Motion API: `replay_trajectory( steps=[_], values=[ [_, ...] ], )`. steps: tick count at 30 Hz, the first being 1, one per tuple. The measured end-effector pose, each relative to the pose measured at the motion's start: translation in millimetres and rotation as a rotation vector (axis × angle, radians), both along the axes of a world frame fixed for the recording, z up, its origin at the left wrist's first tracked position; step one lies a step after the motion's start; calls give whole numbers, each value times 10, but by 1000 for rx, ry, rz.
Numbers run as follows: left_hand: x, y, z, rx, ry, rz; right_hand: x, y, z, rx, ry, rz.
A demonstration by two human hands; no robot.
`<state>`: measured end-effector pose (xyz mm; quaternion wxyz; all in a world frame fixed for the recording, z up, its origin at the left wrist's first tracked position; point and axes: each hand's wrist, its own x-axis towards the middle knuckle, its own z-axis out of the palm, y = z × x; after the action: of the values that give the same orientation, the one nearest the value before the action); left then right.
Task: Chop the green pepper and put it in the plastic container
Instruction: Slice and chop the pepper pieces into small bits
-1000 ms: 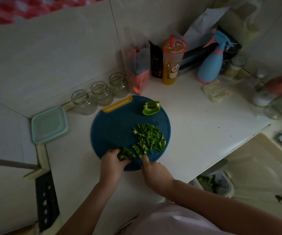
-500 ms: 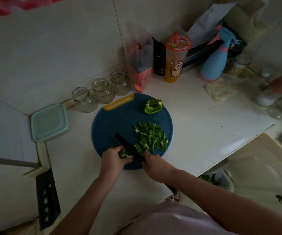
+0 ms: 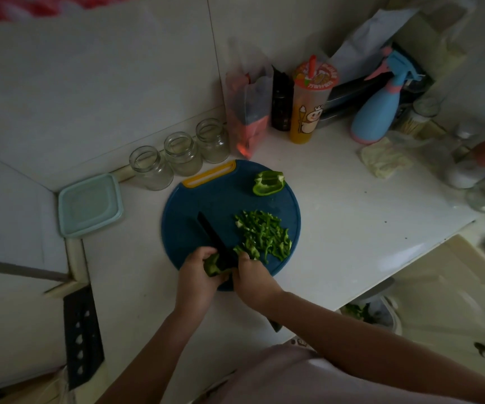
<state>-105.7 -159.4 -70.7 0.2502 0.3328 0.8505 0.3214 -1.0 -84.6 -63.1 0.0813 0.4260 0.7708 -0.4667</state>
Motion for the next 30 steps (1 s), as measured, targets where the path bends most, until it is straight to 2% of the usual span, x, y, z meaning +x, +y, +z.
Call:
replay_trajectory(
  steps=[6, 14, 30],
  values=[
    [13, -71, -29, 38, 31, 28, 290, 54, 34, 3, 21, -26],
    [38, -51, -8, 18, 85, 34, 336, -94, 98, 121, 97, 80],
    [37, -34, -11, -19, 124, 27, 311, -118, 47, 30, 112, 38]
  ],
)
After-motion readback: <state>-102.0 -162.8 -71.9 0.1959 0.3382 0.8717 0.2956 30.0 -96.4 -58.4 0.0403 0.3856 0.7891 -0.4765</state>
